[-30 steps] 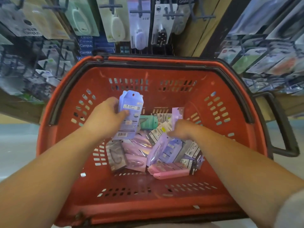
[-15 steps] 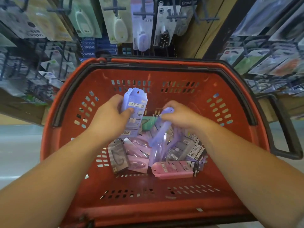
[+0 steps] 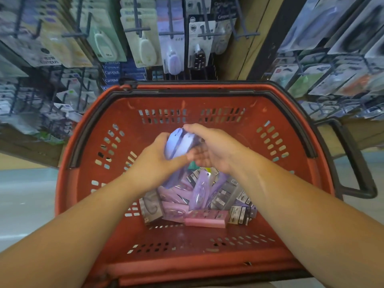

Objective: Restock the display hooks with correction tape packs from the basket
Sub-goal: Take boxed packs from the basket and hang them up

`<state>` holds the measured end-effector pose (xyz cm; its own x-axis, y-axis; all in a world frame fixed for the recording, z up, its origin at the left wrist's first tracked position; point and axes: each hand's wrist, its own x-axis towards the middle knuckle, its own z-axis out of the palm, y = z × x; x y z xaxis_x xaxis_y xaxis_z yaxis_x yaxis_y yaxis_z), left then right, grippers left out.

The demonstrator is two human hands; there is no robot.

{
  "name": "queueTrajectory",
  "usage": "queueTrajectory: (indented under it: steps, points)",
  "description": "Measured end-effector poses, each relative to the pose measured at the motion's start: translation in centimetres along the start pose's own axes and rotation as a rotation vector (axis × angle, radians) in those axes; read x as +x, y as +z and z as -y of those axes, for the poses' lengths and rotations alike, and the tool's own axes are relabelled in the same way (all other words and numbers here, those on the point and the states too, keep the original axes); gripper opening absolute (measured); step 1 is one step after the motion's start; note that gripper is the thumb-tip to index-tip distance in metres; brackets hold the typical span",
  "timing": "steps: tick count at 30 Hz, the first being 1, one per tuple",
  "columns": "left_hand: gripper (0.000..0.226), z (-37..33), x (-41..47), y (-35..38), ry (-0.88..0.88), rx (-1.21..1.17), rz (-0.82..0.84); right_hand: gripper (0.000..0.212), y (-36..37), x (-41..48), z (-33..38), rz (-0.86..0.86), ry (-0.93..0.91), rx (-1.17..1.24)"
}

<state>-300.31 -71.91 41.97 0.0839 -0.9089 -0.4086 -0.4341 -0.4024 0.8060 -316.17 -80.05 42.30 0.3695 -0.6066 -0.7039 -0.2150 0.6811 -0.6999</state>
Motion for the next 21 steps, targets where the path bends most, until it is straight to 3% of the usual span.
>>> queueTrajectory:
  steps: [2, 3, 6, 8, 10, 13, 15, 17, 21]
  points:
    - [0.085, 0.6, 0.2, -0.1, -0.014, 0.005, 0.003, 0.051, 0.1, 0.3, 0.0, 0.038, 0.026, 0.086]
    - [0.083, 0.9, 0.4, -0.4, -0.032, -0.041, -0.021, 0.059, -0.1, 0.6, 0.0, 0.062, 0.030, 0.127]
    - [0.055, 1.3, 0.9, -1.4, -0.088, -0.070, -0.120, 0.064, -1.1, 1.9, -0.6, 0.075, 0.041, 0.208]
    - [0.047, 1.5, 1.0, -2.0, -0.123, -0.076, -0.176, 0.058, -1.8, 2.9, -2.2, 0.052, 0.074, 0.141]
    - [0.046, 1.5, 0.9, -2.5, -0.138, -0.084, -0.211, 0.052, -2.3, 3.8, -4.7, 0.081, 0.133, -0.179]
    - [0.043, 1.4, 0.7, -3.1, -0.142, -0.092, -0.259, 0.047, -3.1, 5.0, -9.4, 0.261, 0.306, -0.852]
    - [0.050, 1.4, 0.6, -3.6, -0.136, -0.110, -0.295, 0.050, -3.2, 5.4, -12.3, 0.392, 0.509, -1.002]
    - [0.042, 1.7, 0.6, -3.8, -0.144, -0.127, -0.314, 0.055, -2.9, 5.6, -14.1, 0.427, 0.598, -1.060]
    - [0.035, 2.3, 0.6, -4.0, -0.148, -0.137, -0.318, 0.056, -2.3, 4.9, -12.9, 0.444, 0.435, -1.378]
